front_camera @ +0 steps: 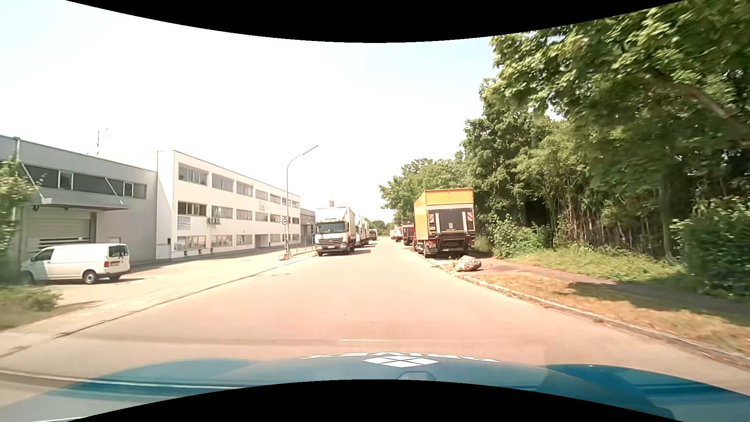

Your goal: Follow the waypoints while adhering to traffic rules and regulations

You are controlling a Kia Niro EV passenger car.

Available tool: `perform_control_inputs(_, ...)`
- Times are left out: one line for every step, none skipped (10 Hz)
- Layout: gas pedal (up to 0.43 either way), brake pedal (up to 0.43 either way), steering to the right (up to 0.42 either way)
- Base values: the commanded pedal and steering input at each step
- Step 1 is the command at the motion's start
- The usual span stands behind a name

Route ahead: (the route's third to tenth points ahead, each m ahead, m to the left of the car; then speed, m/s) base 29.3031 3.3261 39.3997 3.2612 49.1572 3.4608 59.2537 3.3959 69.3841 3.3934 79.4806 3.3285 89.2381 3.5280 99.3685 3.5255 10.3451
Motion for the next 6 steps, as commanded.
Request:
perform_control_inputs(0.138,0.0,-0.001)
perform_control_inputs(0.138,0.0,-0.001)
perform_control_inputs(0.138,0.0,-0.001)
perform_control_inputs(0.138,0.0,-0.001)
perform_control_inputs(0.138,0.0,-0.002)
perform_control_inputs(0.138,0.0,-0.002)
